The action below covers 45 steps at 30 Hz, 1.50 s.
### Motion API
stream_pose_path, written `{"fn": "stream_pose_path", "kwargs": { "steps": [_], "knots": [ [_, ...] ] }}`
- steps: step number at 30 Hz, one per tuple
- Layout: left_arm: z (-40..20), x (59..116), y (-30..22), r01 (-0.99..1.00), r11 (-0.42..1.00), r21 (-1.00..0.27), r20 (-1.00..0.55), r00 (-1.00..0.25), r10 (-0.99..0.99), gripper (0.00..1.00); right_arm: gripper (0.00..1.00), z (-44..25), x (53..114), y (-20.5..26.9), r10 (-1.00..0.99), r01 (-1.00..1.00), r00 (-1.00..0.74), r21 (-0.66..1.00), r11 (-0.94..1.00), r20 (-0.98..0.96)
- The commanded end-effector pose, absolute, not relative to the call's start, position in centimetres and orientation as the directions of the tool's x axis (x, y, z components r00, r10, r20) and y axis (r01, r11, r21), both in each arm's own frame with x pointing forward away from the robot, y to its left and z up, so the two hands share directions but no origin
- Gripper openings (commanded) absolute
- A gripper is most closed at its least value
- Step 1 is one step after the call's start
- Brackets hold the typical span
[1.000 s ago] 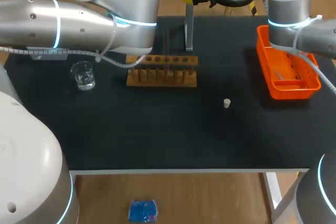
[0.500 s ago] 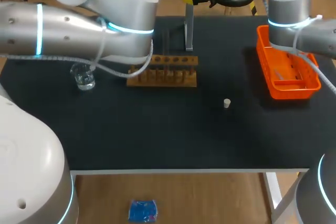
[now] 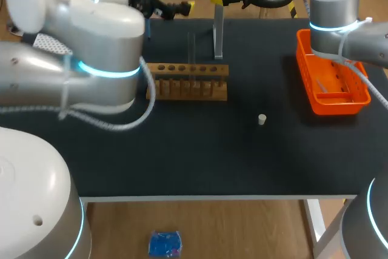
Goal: Invert the test tube, pick up the pipette, mount the tip to pipette, aspirate from beaker and dispense into the tube, eject the tip, return the pipette, and cap with the stopper.
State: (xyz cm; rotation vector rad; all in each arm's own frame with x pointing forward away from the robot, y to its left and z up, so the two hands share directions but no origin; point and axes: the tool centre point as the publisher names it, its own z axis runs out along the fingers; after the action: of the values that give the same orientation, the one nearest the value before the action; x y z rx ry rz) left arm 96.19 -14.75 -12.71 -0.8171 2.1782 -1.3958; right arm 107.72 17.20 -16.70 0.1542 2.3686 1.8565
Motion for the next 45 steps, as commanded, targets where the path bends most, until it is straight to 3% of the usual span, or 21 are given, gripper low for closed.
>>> {"fn": "stream_pose_path", "kwargs": {
  "steps": [1,11,45],
  "knots": [
    [-12.7,90.0,-11.1,-0.197,0.278,-0.940,-0.007,-0.805,-0.593,1.00,1.00,-16.6,107.8,17.1,0.157,0.002,-0.987,0.970,0.242,-0.037],
    [-16.9,88.3,-12.2,-0.166,0.271,-0.948,-0.020,-0.818,-0.574,1.00,1.00,-16.6,107.8,17.1,0.157,0.002,-0.987,0.970,0.242,-0.037],
    [-23.4,95.8,-13.1,-0.193,0.297,-0.935,0.025,-0.872,-0.489,1.00,1.00,-16.6,107.8,17.1,0.157,0.002,-0.987,0.970,0.242,-0.037]
  ]
}}
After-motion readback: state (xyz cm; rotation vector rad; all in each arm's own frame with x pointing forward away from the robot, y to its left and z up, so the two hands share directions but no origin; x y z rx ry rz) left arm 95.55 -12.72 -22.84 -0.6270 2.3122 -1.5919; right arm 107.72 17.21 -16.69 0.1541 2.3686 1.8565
